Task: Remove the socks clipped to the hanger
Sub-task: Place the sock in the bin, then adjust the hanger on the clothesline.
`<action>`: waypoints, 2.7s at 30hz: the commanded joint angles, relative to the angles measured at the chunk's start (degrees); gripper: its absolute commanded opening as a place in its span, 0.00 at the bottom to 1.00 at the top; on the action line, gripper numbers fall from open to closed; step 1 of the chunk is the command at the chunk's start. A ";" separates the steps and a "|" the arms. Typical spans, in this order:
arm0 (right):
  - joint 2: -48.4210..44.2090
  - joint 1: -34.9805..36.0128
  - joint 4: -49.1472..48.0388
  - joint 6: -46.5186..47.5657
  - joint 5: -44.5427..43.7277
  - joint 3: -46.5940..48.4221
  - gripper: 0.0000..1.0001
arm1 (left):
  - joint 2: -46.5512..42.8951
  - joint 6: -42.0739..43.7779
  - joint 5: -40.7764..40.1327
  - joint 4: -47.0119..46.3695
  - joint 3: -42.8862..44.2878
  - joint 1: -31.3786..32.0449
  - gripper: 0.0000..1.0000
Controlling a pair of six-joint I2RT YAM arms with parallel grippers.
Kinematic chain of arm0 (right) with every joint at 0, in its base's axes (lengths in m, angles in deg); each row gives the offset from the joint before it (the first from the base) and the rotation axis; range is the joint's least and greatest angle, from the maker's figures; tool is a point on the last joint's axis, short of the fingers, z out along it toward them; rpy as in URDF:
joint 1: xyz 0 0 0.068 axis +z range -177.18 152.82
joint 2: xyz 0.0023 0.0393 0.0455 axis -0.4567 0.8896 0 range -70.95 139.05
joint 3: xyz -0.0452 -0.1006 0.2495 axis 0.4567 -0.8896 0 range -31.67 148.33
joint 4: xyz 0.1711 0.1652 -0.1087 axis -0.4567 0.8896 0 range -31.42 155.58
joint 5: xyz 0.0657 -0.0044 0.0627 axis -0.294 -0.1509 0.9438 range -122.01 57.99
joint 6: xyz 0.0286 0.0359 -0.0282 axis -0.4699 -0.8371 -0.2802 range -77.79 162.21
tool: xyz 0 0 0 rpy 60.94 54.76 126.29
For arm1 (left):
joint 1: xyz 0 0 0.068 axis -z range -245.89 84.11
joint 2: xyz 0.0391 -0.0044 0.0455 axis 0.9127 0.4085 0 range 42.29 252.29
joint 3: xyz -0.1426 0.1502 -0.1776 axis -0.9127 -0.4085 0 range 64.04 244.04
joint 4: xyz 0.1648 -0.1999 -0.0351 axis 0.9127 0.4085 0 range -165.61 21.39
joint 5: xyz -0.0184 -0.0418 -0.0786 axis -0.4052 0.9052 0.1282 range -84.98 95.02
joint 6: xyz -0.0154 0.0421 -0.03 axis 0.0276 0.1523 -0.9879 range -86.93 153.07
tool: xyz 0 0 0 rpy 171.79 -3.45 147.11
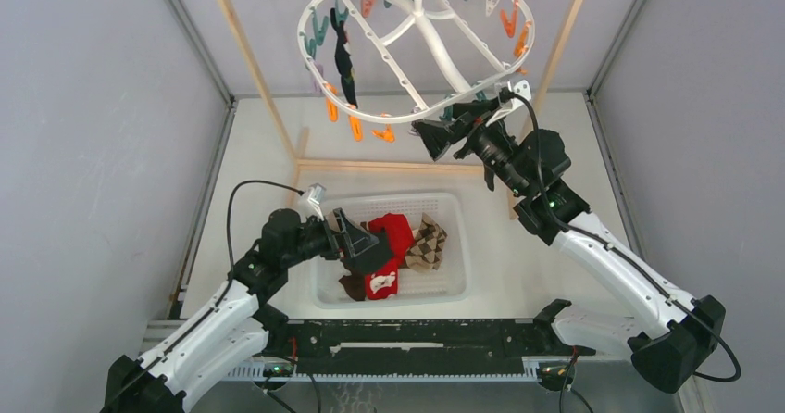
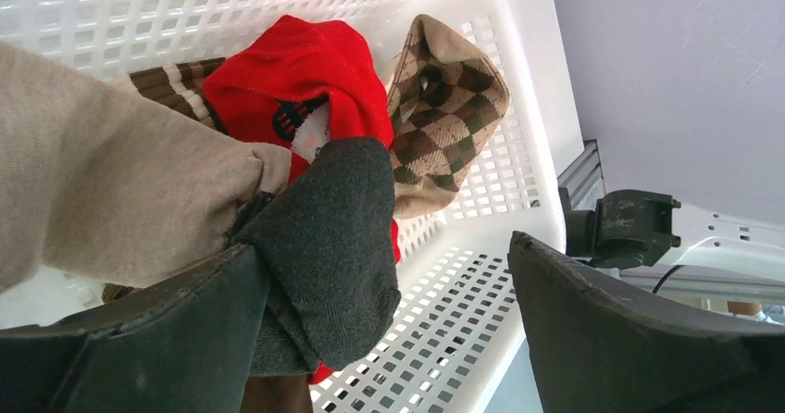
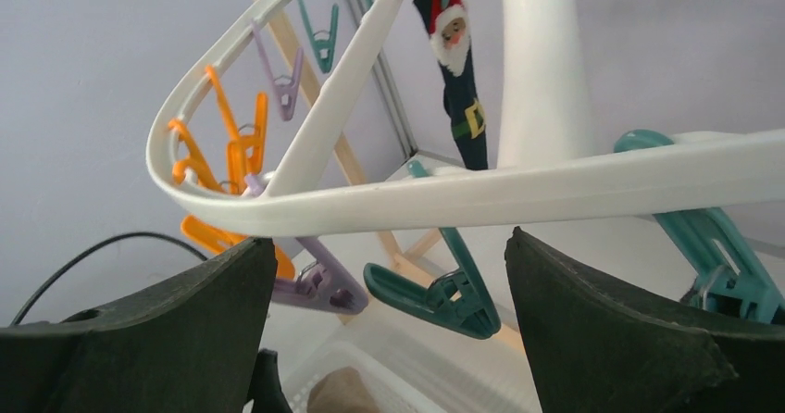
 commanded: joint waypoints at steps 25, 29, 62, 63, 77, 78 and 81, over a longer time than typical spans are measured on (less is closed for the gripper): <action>3.87 1.33 -5.47 -5.44 -8.20 1.55 0.99 | -13.64 1.96 10.28 -13.03 3.31 -0.37 1.00; 4.25 1.30 -4.42 -4.45 -5.69 2.49 1.00 | -11.91 2.75 11.22 -11.68 4.42 -0.41 1.00; 2.42 4.47 -3.13 7.91 -14.40 3.97 1.00 | -1.28 7.34 7.25 0.04 11.63 -0.41 1.00; 2.23 4.46 -3.34 7.92 -13.43 3.93 1.00 | -1.16 7.36 7.32 0.05 11.73 -0.46 1.00; 0.90 -1.00 -7.24 0.11 2.61 3.96 1.00 | -0.64 7.19 7.48 -0.20 12.30 -0.41 1.00; 0.95 -1.82 -7.55 -1.18 3.50 3.94 1.00 | -0.66 7.19 7.52 -0.20 12.32 -0.41 1.00; 1.28 -4.14 -8.68 -5.55 6.09 3.92 1.00 | -0.56 7.19 7.54 -0.22 12.27 -0.41 1.00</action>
